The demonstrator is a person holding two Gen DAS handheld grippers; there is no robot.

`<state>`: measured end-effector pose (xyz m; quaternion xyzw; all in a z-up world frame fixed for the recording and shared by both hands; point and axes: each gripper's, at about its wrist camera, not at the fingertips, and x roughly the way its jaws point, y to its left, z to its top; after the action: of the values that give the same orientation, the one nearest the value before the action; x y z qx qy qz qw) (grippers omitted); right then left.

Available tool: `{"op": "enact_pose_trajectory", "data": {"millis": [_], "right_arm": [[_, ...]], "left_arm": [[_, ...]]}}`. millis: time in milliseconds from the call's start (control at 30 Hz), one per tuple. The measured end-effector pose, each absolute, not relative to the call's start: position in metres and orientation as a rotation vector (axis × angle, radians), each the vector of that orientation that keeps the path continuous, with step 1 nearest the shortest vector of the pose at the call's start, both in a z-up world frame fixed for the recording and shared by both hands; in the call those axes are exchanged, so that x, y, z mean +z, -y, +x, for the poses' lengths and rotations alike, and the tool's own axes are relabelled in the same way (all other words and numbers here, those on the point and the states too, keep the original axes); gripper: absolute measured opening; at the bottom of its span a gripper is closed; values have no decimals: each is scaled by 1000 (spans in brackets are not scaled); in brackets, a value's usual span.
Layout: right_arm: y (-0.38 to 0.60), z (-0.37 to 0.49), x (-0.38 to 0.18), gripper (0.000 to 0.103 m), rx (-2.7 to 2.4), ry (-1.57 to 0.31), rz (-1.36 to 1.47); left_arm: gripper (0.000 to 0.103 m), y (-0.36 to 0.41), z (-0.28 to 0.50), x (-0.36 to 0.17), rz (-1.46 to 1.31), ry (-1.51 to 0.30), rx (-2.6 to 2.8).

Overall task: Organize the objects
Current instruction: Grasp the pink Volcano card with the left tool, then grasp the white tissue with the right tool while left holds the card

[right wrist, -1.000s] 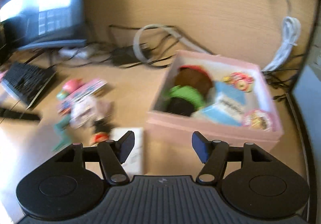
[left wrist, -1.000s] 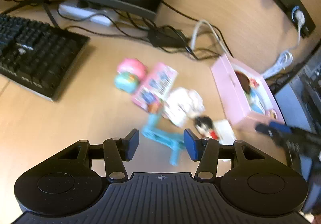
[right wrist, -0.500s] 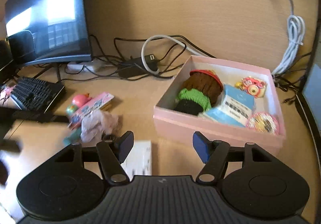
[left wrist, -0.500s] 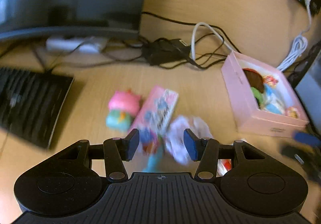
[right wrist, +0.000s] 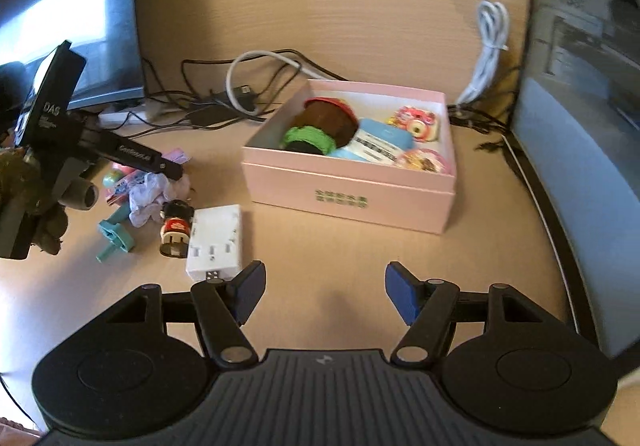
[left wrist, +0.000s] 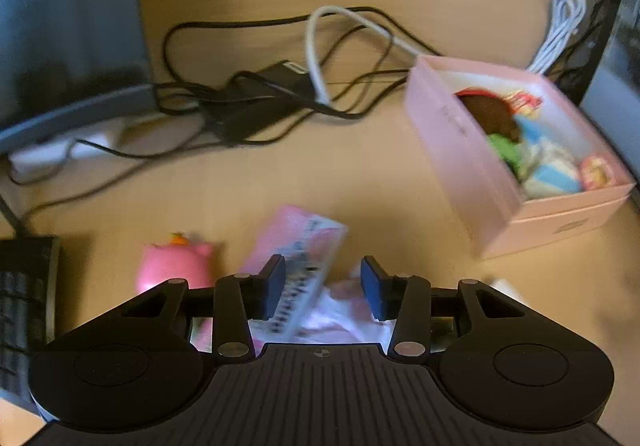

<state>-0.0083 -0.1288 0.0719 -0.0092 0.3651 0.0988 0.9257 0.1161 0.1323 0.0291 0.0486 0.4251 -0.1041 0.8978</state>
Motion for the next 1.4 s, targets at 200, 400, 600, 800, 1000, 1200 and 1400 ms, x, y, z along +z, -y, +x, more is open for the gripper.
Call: {"op": "enact_pose_trajectory", "data": {"millis": [200, 400, 600, 800, 1000, 1200, 1400], "right_arm": [[125, -14, 71, 69, 193, -755, -24], [115, -23, 69, 70, 209, -753, -54], [113, -26, 68, 71, 206, -772, -50], [110, -29, 66, 71, 201, -775, -59], [109, -29, 62, 71, 202, -785, -60], [84, -19, 68, 71, 286, -751, -128], [31, 7, 67, 71, 449, -710, -203]], "left_arm": [[47, -142, 122, 29, 186, -887, -237], [46, -167, 126, 32, -67, -927, -283], [45, -160, 120, 28, 98, -901, -302], [47, -158, 125, 13, 159, -962, -278], [39, -175, 136, 13, 51, -952, -194], [26, -192, 107, 35, -104, -920, -157], [26, -223, 22, 60, -321, -883, -140]]}}
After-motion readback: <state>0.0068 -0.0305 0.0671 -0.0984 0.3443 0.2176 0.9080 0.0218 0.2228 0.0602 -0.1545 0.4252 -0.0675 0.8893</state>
